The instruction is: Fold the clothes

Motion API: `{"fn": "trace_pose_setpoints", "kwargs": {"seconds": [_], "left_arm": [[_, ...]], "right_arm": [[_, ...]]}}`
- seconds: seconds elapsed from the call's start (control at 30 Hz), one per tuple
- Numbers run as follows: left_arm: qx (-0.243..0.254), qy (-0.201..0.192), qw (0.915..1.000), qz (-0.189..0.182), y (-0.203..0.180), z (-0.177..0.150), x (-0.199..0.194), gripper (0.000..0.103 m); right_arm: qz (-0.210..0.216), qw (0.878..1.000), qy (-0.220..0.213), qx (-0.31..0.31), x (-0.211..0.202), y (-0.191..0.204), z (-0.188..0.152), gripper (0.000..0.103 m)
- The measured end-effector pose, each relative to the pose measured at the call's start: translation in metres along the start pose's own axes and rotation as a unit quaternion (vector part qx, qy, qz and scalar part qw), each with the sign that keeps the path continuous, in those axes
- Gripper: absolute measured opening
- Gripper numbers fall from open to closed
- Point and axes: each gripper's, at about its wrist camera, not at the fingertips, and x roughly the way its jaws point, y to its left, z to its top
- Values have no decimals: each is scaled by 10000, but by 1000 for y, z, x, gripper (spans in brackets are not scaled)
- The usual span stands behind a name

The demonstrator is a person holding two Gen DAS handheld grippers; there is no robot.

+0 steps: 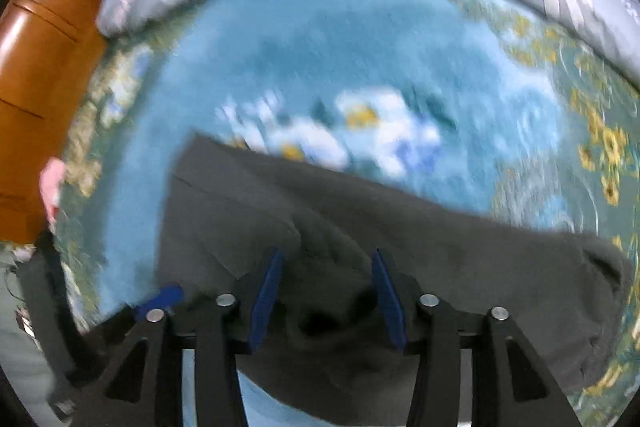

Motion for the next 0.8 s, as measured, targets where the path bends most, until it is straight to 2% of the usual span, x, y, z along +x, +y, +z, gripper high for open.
{"fn": "trace_pose_setpoints", "kwargs": {"seconds": [0.17,0.33,0.43,0.6,0.63,0.7,0.8], "left_arm": [[65,145,9995,-290,8,-6,2,63],[-258,222,9965,-762,24,-9,-5,63],[-501,223,9931,-1032,36,-10,-12,63],[-892,15,9874,-1304,58,-4,-29,62],[-911,6,9869,-1333,59,-2,-30,62],[-817,17,9876,-1344,58,4,-32,62],[-569,-3,9894,-1339,51,11,-35,62]], "right_arm": [[-144,9981,422,428,10,-20,-22,54],[-298,9951,601,730,6,-20,-37,55],[-433,9947,521,768,-2,-14,-43,55],[-354,9937,199,1046,-17,-9,-44,53],[-352,9938,248,1027,-14,-5,-43,50],[-440,9935,392,976,-8,1,-40,28],[-464,9919,432,1100,-8,5,-39,13]]}}
